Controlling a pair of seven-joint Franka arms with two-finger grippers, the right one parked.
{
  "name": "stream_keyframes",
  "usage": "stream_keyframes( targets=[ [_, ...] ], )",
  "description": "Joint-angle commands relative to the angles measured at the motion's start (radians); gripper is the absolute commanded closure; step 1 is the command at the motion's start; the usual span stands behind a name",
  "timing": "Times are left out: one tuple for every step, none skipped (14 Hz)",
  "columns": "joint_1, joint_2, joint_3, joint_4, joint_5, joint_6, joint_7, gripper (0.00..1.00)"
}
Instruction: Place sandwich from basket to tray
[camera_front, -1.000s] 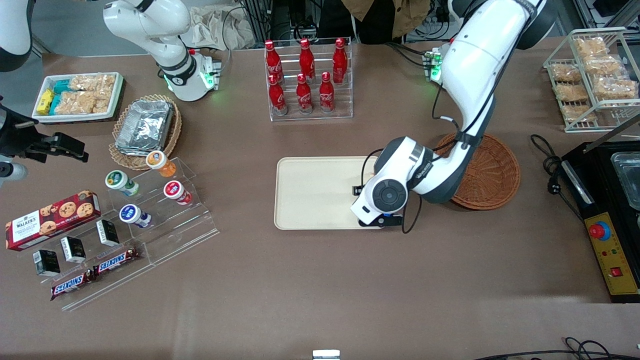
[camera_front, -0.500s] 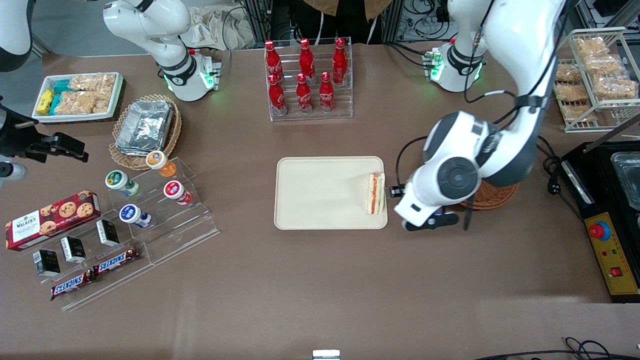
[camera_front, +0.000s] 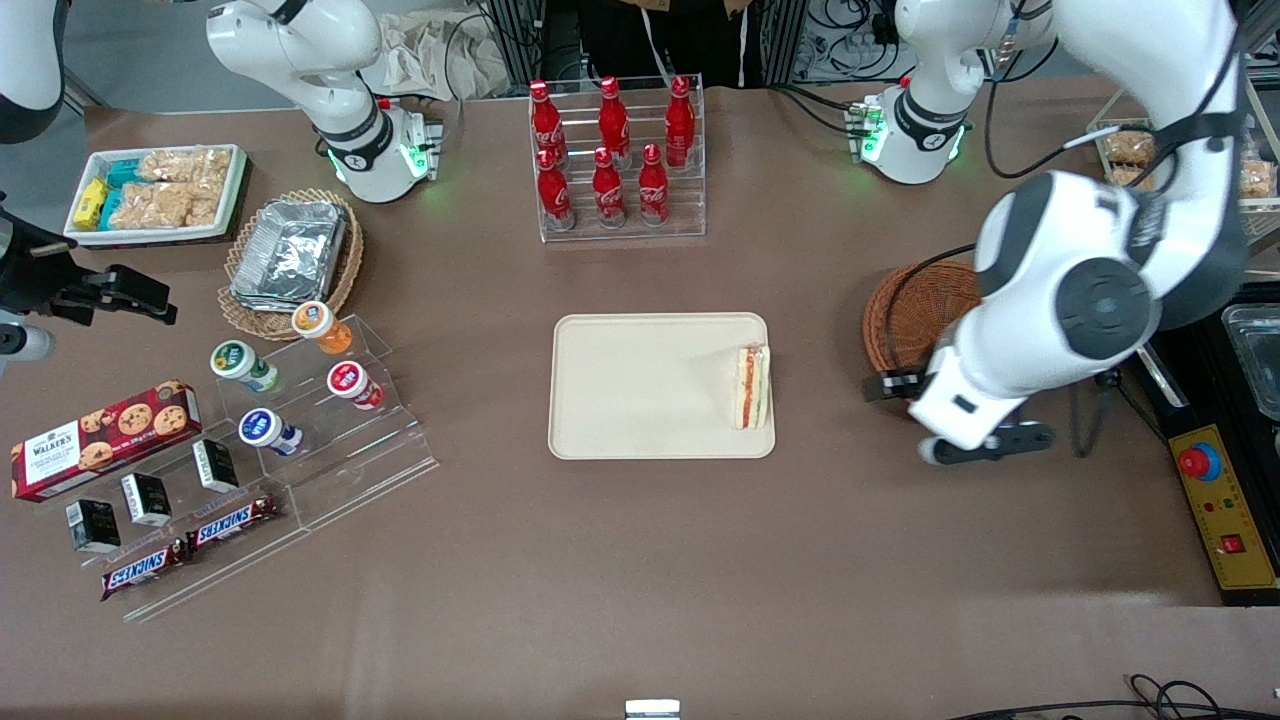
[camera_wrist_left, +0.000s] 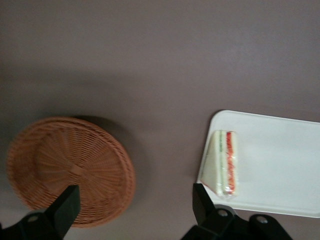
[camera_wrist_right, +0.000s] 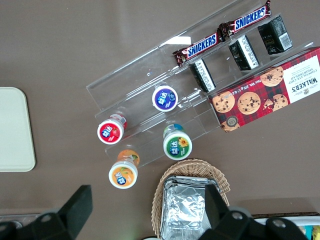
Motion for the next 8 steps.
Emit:
stream_keyframes(
  targets=[
    [0.058,-0.089,0.032,-0.034,0.023,-0.032,0.167,0.00],
    [0.055,-0.107,0.073,-0.035,0.019,-0.044,0.230,0.00],
    [0.053,-0.133,0.107,-0.037,0.010,-0.047,0.286,0.00],
    [0.053,-0.152,0.139,-0.037,0.003,-0.055,0.327,0.00],
    [0.053,-0.175,0.170,-0.037,-0.015,-0.067,0.375,0.00],
    [0.055,-0.195,0.194,-0.037,-0.053,-0.082,0.419,0.00],
    [0.058,-0.207,0.210,-0.035,-0.066,-0.104,0.451,0.00],
    [0.062,-0.213,0.214,-0.029,-0.066,-0.128,0.465,0.00]
  ],
)
